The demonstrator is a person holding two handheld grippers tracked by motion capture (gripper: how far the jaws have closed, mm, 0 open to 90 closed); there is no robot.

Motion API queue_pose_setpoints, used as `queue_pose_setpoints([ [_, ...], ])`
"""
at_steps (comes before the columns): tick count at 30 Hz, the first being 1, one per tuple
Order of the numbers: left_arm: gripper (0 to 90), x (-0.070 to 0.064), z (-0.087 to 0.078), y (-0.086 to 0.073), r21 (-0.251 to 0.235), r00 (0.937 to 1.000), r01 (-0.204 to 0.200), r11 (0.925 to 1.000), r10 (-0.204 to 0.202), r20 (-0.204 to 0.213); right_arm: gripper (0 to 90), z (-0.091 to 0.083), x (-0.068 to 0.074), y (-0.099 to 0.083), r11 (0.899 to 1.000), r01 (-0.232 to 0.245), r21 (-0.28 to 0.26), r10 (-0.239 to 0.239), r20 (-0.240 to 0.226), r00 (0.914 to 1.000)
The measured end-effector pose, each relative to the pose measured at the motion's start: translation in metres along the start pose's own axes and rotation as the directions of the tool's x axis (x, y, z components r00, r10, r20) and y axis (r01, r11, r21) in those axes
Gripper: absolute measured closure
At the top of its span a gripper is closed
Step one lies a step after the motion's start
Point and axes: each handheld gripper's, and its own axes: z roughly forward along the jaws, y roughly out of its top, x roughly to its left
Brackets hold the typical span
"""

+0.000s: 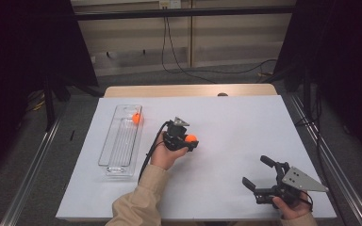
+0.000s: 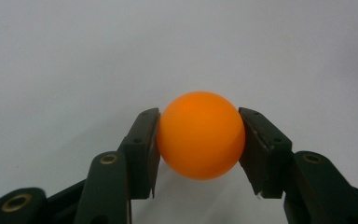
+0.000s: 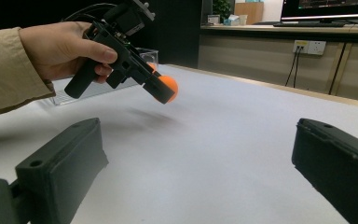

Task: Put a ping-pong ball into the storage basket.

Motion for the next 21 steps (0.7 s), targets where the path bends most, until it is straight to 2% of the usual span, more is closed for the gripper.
queue_pose_setpoints([
  [9, 50.9, 0.005, -0.008, -0.004, -0.014, 0.9995, 0.029, 0.9995, -0.029, 0.010, 1.8, 0.000, 0.000, 0.000, 1.000, 0.002, 0.001, -0.002, -0.002, 1.0000],
  [21, 50.9, 0.009, -0.019, -0.004, -0.020, 0.9993, 0.035, 0.9992, -0.035, 0.012, 1.9, 0.000, 0.001, 0.000, 1.000, 0.003, 0.001, -0.003, -0.006, 1.0000],
])
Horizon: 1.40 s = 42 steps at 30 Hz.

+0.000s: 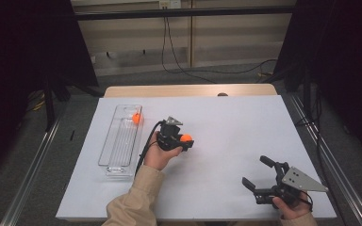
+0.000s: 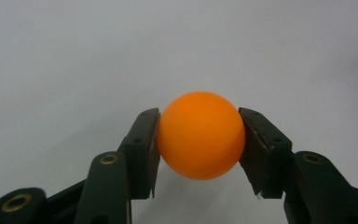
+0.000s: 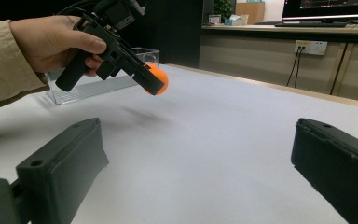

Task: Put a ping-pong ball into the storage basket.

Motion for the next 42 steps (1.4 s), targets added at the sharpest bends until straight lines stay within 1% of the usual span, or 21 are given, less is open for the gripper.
queue_pose_setpoints([
  [2, 50.9, 0.001, -0.001, 0.000, 0.001, 1.0000, -0.001, 1.0000, 0.001, 0.000, 1.9, 0.000, 0.000, 0.000, 1.000, 0.001, -0.001, -0.001, 0.000, 1.0000],
  [3, 50.9, 0.001, -0.003, 0.000, -0.011, 1.0000, 0.008, 0.9999, -0.008, 0.000, 1.9, 0.000, 0.000, 0.000, 1.000, 0.001, 0.000, -0.001, -0.001, 1.0000],
  [4, 50.9, 0.002, -0.004, 0.000, -0.012, 1.0000, 0.009, 0.9999, -0.009, -0.001, 1.8, 0.000, 0.000, 0.000, 1.000, 0.000, 0.000, 0.000, -0.001, 1.0000],
  [7, 50.9, 0.004, -0.007, 0.001, -0.006, 0.9999, 0.010, 0.9999, -0.010, 0.001, 1.9, 0.000, 0.000, 0.000, 1.000, 0.001, -0.001, -0.001, -0.001, 1.0000],
  [11, 50.9, 0.007, -0.008, 0.000, -0.014, 0.9997, 0.023, 0.9996, -0.023, -0.004, 1.9, 0.000, 0.000, 0.000, 1.000, 0.000, 0.001, 0.000, -0.002, 1.0000],
  [13, 50.9, 0.008, -0.010, 0.000, -0.010, 0.9998, 0.015, 0.9998, -0.015, -0.010, 1.9, 0.000, 0.000, 0.000, 1.000, 0.000, 0.001, 0.000, -0.002, 1.0000],
  [19, 50.9, 0.010, -0.013, 0.000, -0.018, 0.9995, 0.022, 0.9996, -0.022, -0.022, 1.9, 0.000, 0.000, 0.000, 1.000, 0.004, -0.002, -0.004, -0.002, 1.0000],
  [20, 50.9, 0.010, -0.013, 0.000, -0.019, 0.9994, 0.028, 0.9994, -0.028, -0.020, 1.9, 0.000, 0.000, 0.000, 1.000, 0.004, -0.001, -0.004, -0.002, 1.0000],
  [27, 50.9, 0.013, -0.017, 0.001, -0.023, 0.9992, 0.029, 0.9993, -0.029, -0.026, 2.0, 0.000, 0.000, 0.000, 1.000, 0.001, 0.000, -0.001, -0.002, 1.0000],
  [29, 50.9, 0.014, -0.019, 0.001, -0.018, 0.9993, 0.026, 0.9995, -0.027, -0.027, 2.0, 0.000, 0.000, 0.000, 1.000, 0.001, 0.000, -0.001, -0.002, 1.0000],
  [32, 50.9, 0.015, -0.020, 0.001, -0.030, 0.9989, 0.038, 0.9988, -0.039, -0.028, 2.0, 0.000, 0.000, 0.001, 1.000, 0.002, -0.002, -0.002, -0.002, 1.0000],
  [35, 50.9, 0.016, -0.022, 0.001, -0.031, 0.9988, 0.040, 0.9987, -0.041, -0.028, 2.0, 0.000, 0.000, 0.000, 1.000, 0.002, -0.001, -0.002, -0.002, 1.0000],
  [37, 50.9, 0.017, -0.023, 0.001, -0.026, 0.9991, 0.033, 0.9991, -0.034, -0.027, 2.0, 0.000, 0.000, 0.000, 1.000, 0.003, -0.001, -0.003, -0.003, 1.0000],
  [42, 50.9, 0.017, -0.024, 0.001, -0.037, 0.9985, 0.047, 0.9982, -0.048, -0.024, 2.0, 0.000, 0.000, 0.001, 1.000, 0.004, -0.002, -0.004, -0.003, 1.0000],
])
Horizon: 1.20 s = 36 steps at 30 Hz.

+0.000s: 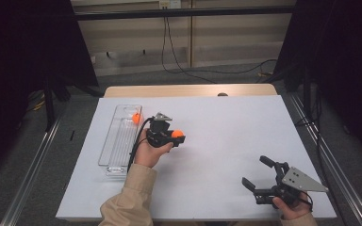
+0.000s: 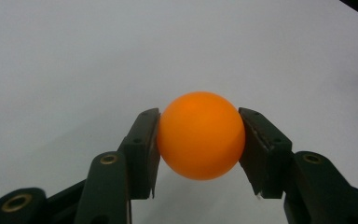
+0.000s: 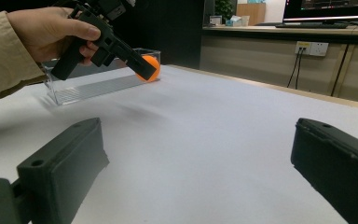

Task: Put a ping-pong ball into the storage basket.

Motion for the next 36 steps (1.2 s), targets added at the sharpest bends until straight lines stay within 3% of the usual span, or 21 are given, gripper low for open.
queue_pose_setpoints([
  [36, 50.9, 0.013, -0.019, 0.002, -0.006, 0.9995, 0.016, 0.9998, -0.017, -0.026, 2.1, 0.000, 0.000, 0.000, 1.000, 0.000, -0.002, 0.000, -0.001, 1.0000],
])
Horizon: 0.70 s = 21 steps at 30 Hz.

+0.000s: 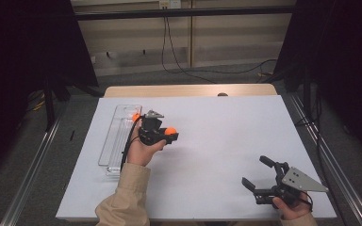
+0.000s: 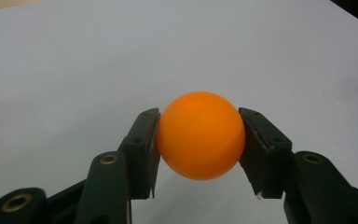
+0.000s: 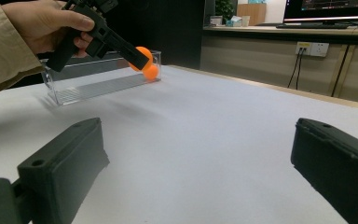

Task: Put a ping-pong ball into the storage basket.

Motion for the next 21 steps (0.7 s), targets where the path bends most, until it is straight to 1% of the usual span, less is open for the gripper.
queue_pose_setpoints([
  [6, 50.9, 0.002, -0.004, 0.000, -0.009, 1.0000, 0.007, 0.9999, -0.007, -0.005, 2.1, 0.000, 0.000, 0.000, 1.000, -0.001, 0.000, 0.001, -0.001, 1.0000],
  [7, 50.9, 0.002, -0.004, 0.000, -0.011, 0.9999, 0.015, 0.9998, -0.015, -0.005, 2.1, 0.000, 0.000, 0.000, 1.000, -0.001, 0.000, 0.001, -0.001, 1.0000],
  [14, 50.9, 0.005, -0.007, 0.000, -0.008, 0.9999, 0.011, 0.9999, -0.011, -0.013, 2.1, 0.000, 0.000, 0.000, 1.000, 0.000, -0.001, 0.000, -0.002, 1.0000],
  [18, 50.9, 0.006, -0.009, 0.000, -0.015, 0.9996, 0.019, 0.9997, -0.019, -0.022, 2.1, 0.000, 0.000, 0.000, 1.000, -0.001, -0.001, 0.001, -0.001, 1.0000],
  [19, 50.9, 0.007, -0.010, 0.000, -0.009, 0.9997, 0.014, 0.9999, -0.014, -0.022, 2.1, 0.000, 0.000, 0.000, 1.000, 0.000, -0.002, 0.000, -0.001, 1.0000],
  [21, 50.9, 0.008, -0.012, 0.001, -0.019, 0.9996, 0.019, 0.9996, -0.020, -0.018, 2.1, 0.000, 0.000, 0.000, 1.000, 0.000, -0.001, 0.000, -0.001, 1.0000],
])
